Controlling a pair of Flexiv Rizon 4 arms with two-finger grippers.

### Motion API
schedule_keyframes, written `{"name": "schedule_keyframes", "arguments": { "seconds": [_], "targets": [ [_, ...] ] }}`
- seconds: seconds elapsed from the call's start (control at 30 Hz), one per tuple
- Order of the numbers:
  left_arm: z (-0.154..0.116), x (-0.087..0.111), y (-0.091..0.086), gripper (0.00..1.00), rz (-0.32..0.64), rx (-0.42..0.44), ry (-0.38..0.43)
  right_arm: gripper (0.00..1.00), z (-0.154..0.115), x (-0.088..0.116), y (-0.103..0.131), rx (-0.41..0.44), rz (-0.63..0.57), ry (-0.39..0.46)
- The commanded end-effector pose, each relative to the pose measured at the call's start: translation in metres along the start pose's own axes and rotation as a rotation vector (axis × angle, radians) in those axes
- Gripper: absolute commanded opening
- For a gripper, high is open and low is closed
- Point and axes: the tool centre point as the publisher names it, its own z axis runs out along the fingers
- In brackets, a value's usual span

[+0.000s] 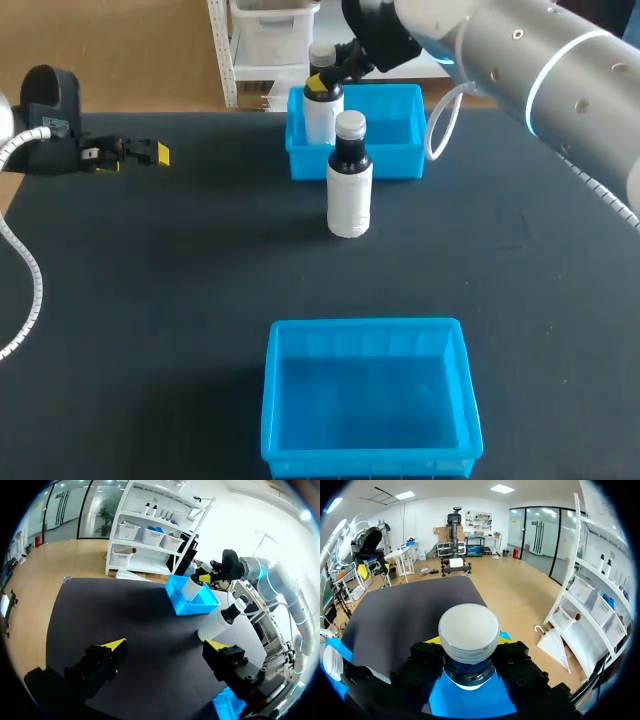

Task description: Pick up the bottle, and place it in the far bin if it is heavy, or in the near bin if it is light.

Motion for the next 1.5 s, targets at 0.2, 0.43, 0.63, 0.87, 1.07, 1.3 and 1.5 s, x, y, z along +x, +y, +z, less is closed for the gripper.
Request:
{"name": "schedule_keyframes", "arguments": {
  "seconds": [0.2, 0.43, 0.63, 0.87, 1.07, 1.3, 1.5],
  "targets": [
    [0.000, 0.000, 0.000, 1.00, 0.000, 0.000, 0.000, 1.00, -0.018, 0.001, -0.008, -0.262, 0.009, 0.010],
    [0.000, 0.000, 0.000, 1.00, 0.000, 0.000, 0.000, 1.00, -0.071, 0.012, -0.006, -0.193, 0.019, 0.022],
    [0.000, 0.000, 0.000, 1.00, 0.000, 0.000, 0.000, 1.00, -0.118, 0.030, 0.005, -0.125, 0.033, 0.038],
    [0.000, 0.000, 0.000, 1.00, 0.000, 0.000, 0.000, 1.00, -0.158, 0.051, 0.027, -0.085, 0.036, 0.060],
    [0.000, 0.000, 0.000, 1.00, 0.000, 0.000, 0.000, 1.00, -0.176, 0.063, 0.052, -0.081, 0.008, 0.048],
    [0.000, 0.000, 0.000, 1.00, 0.000, 0.000, 0.000, 1.00, -0.176, 0.074, 0.082, -0.094, -0.037, 0.045],
    [0.000, 0.000, 0.000, 1.00, 0.000, 0.000, 0.000, 1.00, -0.162, 0.085, 0.104, -0.106, -0.050, 0.037]
  ]
}}
